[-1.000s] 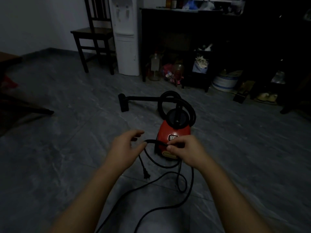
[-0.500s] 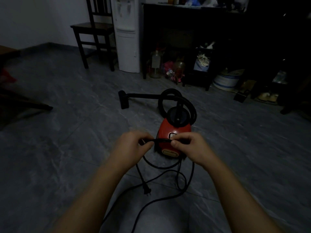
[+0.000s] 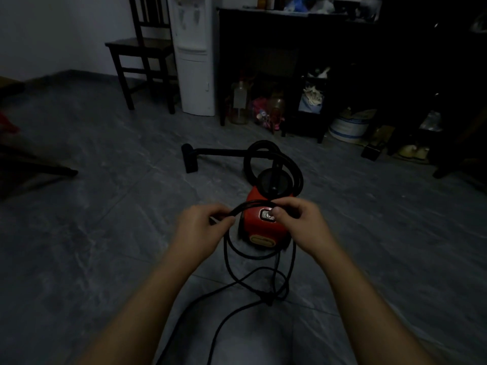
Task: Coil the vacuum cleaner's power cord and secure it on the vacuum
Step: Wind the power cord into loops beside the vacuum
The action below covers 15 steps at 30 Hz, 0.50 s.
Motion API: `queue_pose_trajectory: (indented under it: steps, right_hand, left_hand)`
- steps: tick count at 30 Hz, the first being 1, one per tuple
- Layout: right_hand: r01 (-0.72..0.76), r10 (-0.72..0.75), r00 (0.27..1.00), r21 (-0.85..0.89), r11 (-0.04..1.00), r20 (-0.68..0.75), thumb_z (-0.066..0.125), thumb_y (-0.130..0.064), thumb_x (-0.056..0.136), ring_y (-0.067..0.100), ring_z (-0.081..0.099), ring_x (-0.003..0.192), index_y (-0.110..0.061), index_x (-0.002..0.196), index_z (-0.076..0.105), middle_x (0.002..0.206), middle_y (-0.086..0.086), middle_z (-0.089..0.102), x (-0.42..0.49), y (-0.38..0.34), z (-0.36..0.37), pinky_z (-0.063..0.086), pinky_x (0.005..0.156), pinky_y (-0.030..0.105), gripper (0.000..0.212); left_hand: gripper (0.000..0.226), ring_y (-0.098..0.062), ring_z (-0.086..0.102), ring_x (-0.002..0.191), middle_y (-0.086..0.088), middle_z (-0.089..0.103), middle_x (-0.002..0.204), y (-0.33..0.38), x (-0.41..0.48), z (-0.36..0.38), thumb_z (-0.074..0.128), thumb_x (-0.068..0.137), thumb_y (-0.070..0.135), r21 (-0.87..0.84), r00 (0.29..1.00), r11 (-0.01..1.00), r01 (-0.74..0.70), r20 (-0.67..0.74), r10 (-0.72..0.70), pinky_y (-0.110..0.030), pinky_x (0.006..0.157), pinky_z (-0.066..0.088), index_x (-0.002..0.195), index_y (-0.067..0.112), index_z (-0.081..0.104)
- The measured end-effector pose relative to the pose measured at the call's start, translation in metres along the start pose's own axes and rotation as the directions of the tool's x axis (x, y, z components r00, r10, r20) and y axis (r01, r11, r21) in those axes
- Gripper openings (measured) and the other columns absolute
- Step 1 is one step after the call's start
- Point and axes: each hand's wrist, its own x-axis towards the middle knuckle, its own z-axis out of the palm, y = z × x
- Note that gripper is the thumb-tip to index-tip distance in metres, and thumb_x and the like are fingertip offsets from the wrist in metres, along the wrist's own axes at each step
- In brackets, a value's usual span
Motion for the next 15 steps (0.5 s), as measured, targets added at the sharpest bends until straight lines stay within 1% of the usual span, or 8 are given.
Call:
queue_pose_trajectory:
  steps: [2, 3, 5, 8, 9, 11, 15]
  right_hand:
    - [-0.009, 0.011, 0.999, 0.041, 0.999, -0.04, 0.064, -0.011, 0.093, 0.018, 0.069, 0.097, -0.024, 0.095, 0.072, 0.1, 0.005, 0.074, 0.001, 0.001, -0.002, 0.054, 0.09, 0.034, 0.015]
    - [-0.013, 0.016, 0.998, 0.051, 0.999, -0.057, 0.064, -0.01, 0.093, 0.017, 0.069, 0.094, -0.02, 0.097, 0.071, 0.1, 0.007, 0.073, 0.001, 0.002, -0.003, 0.054, 0.089, 0.033, 0.013]
    - [-0.04, 0.044, 0.996, 0.05, 0.998, -0.081, 0.064, -0.011, 0.093, 0.017, 0.068, 0.097, -0.013, 0.104, 0.071, 0.104, 0.007, 0.072, 0.003, 0.006, -0.004, 0.054, 0.091, 0.035, 0.013]
    - [-0.073, 0.075, 0.994, 0.03, 0.997, -0.073, 0.066, -0.012, 0.092, 0.023, 0.068, 0.103, -0.007, 0.113, 0.07, 0.107, 0.01, 0.072, 0.005, 0.012, -0.005, 0.055, 0.095, 0.04, 0.022]
    - [-0.071, 0.073, 0.995, 0.029, 0.997, -0.069, 0.067, -0.011, 0.091, 0.024, 0.068, 0.102, -0.006, 0.113, 0.07, 0.106, 0.011, 0.072, 0.006, 0.013, -0.004, 0.055, 0.095, 0.041, 0.023]
    - [-0.061, 0.063, 0.995, 0.022, 0.998, -0.073, 0.069, -0.011, 0.089, 0.026, 0.069, 0.1, -0.006, 0.112, 0.07, 0.104, 0.013, 0.072, 0.006, 0.016, -0.002, 0.056, 0.093, 0.042, 0.024]
    - [-0.048, 0.05, 0.994, 0.019, 0.999, -0.096, 0.073, -0.009, 0.086, 0.024, 0.07, 0.096, -0.008, 0.107, 0.073, 0.099, 0.009, 0.074, 0.008, 0.019, -0.001, 0.057, 0.088, 0.036, 0.022]
  left_hand:
    - [0.009, -0.005, 0.068, 0.059, 0.007, 0.071, 0.073, 0.002, 0.001, -0.003, 0.074, 0.085, 0.015, -0.099, 0.998, 0.994, 0.049, -0.043, -0.054, -0.029, 0.063, 0.059, 0.085, 0.024, 0.075]
    - [0.015, -0.006, 0.068, 0.057, 0.005, 0.071, 0.071, 0.004, 0.002, -0.004, 0.074, 0.085, 0.013, -0.148, 0.994, 0.986, 0.074, -0.065, -0.084, -0.026, 0.06, 0.058, 0.081, 0.027, 0.073]
    - [0.021, -0.012, 0.07, 0.061, -0.002, 0.072, 0.072, 0.005, 0.003, -0.007, 0.073, 0.085, 0.011, -0.251, 0.982, 0.96, 0.127, -0.102, -0.156, -0.024, 0.057, 0.058, 0.078, 0.031, 0.072]
    - [0.007, -0.026, 0.072, 0.072, -0.014, 0.073, 0.082, 0.007, 0.005, -0.01, 0.073, 0.086, 0.011, -0.398, 0.956, 0.894, 0.208, -0.112, -0.272, -0.028, 0.06, 0.061, 0.09, 0.017, 0.074]
    - [0.007, -0.028, 0.072, 0.072, -0.016, 0.073, 0.083, 0.007, 0.005, -0.009, 0.072, 0.086, 0.01, -0.414, 0.949, 0.883, 0.223, -0.116, -0.294, -0.029, 0.06, 0.061, 0.093, 0.013, 0.074]
    - [0.009, -0.028, 0.071, 0.072, -0.015, 0.073, 0.082, 0.006, 0.005, -0.008, 0.073, 0.086, 0.011, -0.4, 0.945, 0.886, 0.235, -0.122, -0.305, -0.031, 0.061, 0.061, 0.095, 0.011, 0.074]
    - [0.006, -0.027, 0.072, 0.069, -0.013, 0.073, 0.079, 0.006, 0.004, -0.004, 0.072, 0.086, 0.011, -0.383, 0.943, 0.891, 0.245, -0.122, -0.311, -0.033, 0.061, 0.062, 0.092, 0.013, 0.073]
